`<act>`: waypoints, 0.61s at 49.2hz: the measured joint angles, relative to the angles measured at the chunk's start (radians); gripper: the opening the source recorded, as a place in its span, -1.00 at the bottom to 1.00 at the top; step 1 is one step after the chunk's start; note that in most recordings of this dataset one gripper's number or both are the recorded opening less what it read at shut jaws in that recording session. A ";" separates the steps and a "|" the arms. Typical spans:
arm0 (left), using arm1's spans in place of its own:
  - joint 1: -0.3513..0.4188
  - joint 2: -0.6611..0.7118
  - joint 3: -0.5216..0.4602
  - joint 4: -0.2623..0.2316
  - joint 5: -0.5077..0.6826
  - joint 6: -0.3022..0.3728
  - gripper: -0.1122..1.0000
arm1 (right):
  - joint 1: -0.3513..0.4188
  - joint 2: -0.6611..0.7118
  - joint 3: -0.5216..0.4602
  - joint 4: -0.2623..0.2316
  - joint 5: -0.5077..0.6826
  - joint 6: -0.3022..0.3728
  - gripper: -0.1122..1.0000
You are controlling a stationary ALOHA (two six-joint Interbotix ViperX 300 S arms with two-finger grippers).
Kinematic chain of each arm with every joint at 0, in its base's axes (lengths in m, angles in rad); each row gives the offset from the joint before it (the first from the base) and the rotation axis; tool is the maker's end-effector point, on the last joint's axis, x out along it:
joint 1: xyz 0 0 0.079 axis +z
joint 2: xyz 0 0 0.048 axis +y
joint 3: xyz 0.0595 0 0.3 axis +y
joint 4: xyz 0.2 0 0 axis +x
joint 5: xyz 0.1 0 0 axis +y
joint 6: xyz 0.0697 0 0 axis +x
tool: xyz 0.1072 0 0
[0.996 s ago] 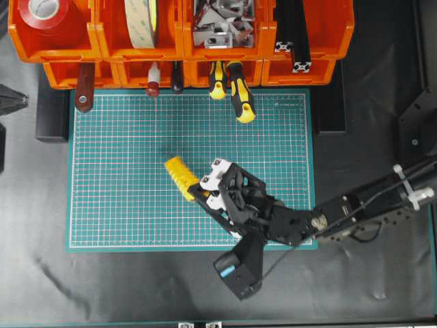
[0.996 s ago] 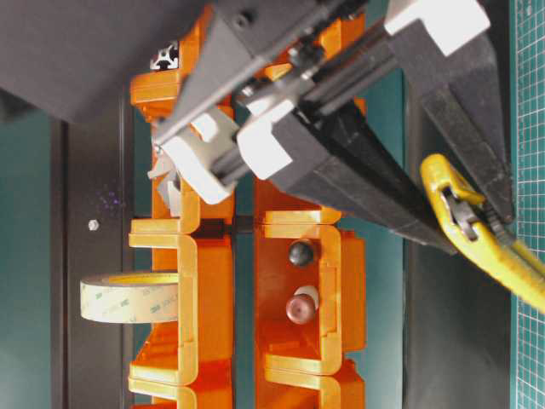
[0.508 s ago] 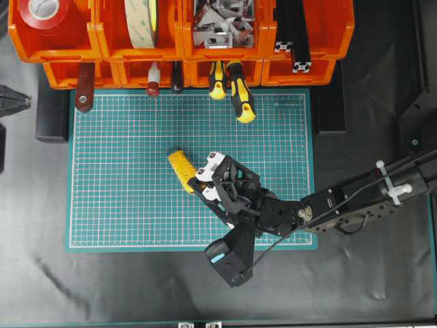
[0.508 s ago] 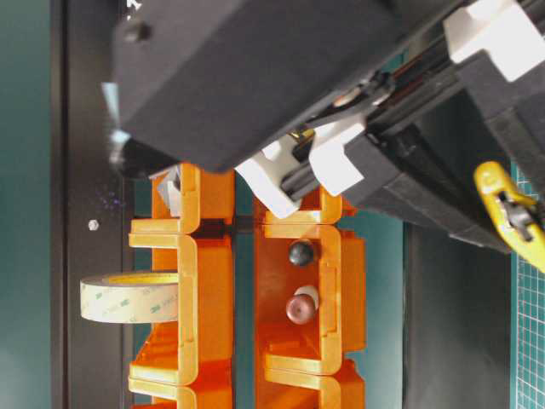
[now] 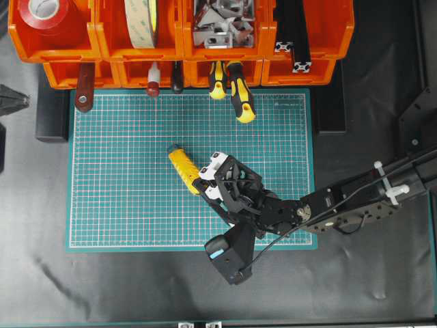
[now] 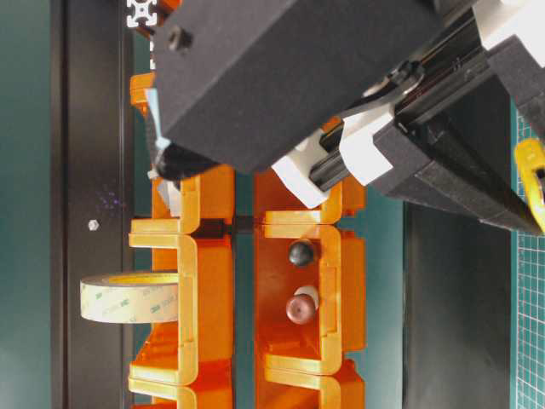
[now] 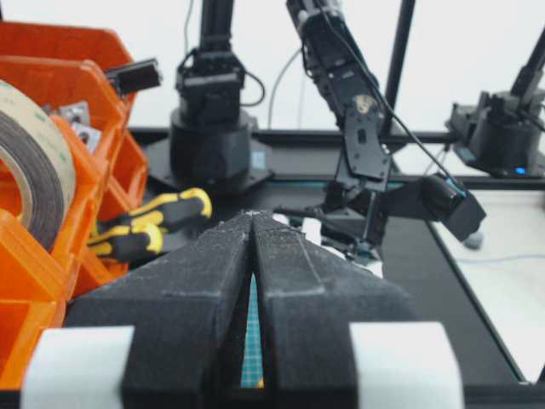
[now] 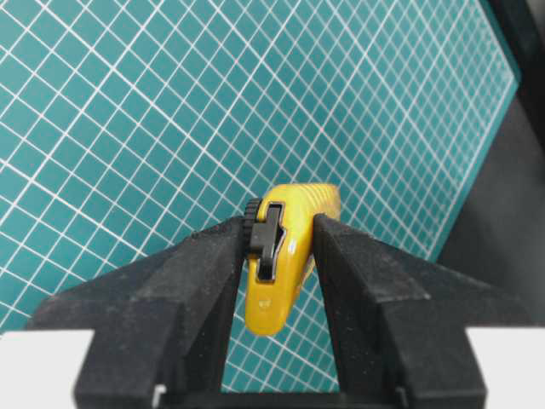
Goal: Pick cutter from container rack with right arm.
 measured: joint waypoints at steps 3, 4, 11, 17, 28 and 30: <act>-0.002 0.000 0.000 0.000 0.000 0.000 -0.79 | 0.000 0.003 0.000 0.012 -0.006 0.000 -0.30; -0.002 0.000 0.000 0.000 0.000 0.000 -0.79 | -0.002 0.003 0.000 0.018 -0.011 0.002 -0.30; -0.002 0.000 0.000 0.000 0.000 0.000 -0.79 | -0.002 0.015 0.000 0.051 -0.031 0.000 -0.30; -0.002 -0.003 0.000 0.000 0.000 -0.002 -0.79 | -0.002 0.023 0.000 0.071 -0.038 0.000 -0.29; -0.002 -0.005 0.000 -0.002 0.000 -0.003 -0.79 | -0.008 0.035 0.003 0.126 -0.041 0.002 0.33; -0.002 -0.005 0.000 0.000 0.000 -0.003 -0.79 | -0.008 0.035 0.003 0.140 -0.040 0.003 0.44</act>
